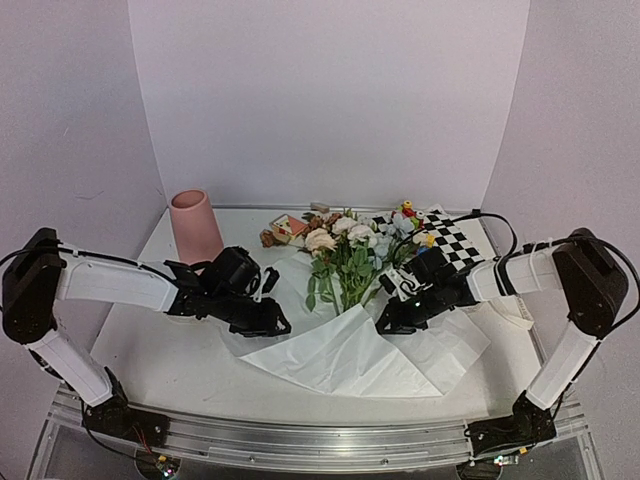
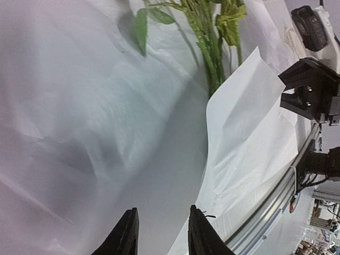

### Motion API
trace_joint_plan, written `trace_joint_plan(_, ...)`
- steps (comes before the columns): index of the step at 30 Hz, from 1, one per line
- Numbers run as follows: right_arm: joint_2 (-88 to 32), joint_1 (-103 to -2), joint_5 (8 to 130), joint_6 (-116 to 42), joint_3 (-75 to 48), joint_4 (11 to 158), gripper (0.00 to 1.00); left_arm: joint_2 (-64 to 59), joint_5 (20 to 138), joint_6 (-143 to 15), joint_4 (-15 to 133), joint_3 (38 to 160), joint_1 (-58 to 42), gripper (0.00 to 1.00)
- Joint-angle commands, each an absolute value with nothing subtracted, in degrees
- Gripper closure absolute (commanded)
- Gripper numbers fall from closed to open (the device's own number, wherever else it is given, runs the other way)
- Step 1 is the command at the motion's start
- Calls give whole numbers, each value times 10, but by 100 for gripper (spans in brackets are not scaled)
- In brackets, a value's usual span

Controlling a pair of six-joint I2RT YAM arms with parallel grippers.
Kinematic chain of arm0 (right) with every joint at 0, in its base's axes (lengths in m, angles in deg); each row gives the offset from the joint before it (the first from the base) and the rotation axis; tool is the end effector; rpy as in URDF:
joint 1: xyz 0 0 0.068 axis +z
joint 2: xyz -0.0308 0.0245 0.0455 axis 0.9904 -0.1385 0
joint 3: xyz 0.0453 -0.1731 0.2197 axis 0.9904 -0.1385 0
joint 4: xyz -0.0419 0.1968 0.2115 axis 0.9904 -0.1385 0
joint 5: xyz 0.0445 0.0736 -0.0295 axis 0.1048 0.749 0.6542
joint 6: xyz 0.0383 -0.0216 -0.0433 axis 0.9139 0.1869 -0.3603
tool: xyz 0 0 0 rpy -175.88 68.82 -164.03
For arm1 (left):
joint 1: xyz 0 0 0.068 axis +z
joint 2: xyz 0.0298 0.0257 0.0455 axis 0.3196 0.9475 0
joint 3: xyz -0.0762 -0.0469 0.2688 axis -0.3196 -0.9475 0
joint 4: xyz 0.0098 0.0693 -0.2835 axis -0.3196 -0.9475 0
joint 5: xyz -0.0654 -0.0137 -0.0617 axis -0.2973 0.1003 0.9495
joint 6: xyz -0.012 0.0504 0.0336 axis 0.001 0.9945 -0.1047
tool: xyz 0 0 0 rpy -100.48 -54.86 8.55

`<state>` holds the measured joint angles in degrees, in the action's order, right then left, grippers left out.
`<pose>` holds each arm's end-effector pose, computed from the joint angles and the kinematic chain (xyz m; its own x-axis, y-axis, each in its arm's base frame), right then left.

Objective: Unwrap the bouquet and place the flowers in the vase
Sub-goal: Unfold the wrapping paper at the center of the board.

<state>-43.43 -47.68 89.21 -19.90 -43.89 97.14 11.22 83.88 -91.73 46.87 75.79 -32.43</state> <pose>0.2853 0.2212 0.1346 -0.8016 -0.1120 -0.5873 -0.5151 0.6282 0.5831 0.2071 -0.2736 0.1631 -0.9149 0.1428 -0.3777 0.3444 0.7641 -0.5455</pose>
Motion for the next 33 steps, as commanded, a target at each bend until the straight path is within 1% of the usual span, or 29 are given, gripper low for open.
trace_joint_plan(1, -370, -464, 960, -205, -464, 958, 85, 57, 884, -930, 474, 735, -339, 66)
trace_joint_plan(5, -335, -456, 984, -205, -479, 959, 85, 28, 883, -936, 468, 721, -351, 66)
trace_joint_plan(9, -306, -436, 1012, -207, -485, 961, 84, -15, 843, -945, 459, 712, -351, 66)
trace_joint_plan(15, -269, -389, 1044, -208, -492, 962, 83, -95, 775, -965, 433, 721, -351, 62)
trace_joint_plan(20, -237, -328, 1049, -213, -504, 968, 82, -107, 758, -969, 410, 719, -351, 61)
trace_joint_plan(26, -239, -244, 1008, -200, -523, 984, 80, -68, 801, -978, 408, 697, -361, 61)
trace_joint_plan(33, -288, -159, 901, -149, -565, 1020, 80, -54, 777, -1013, 408, 670, -436, 61)
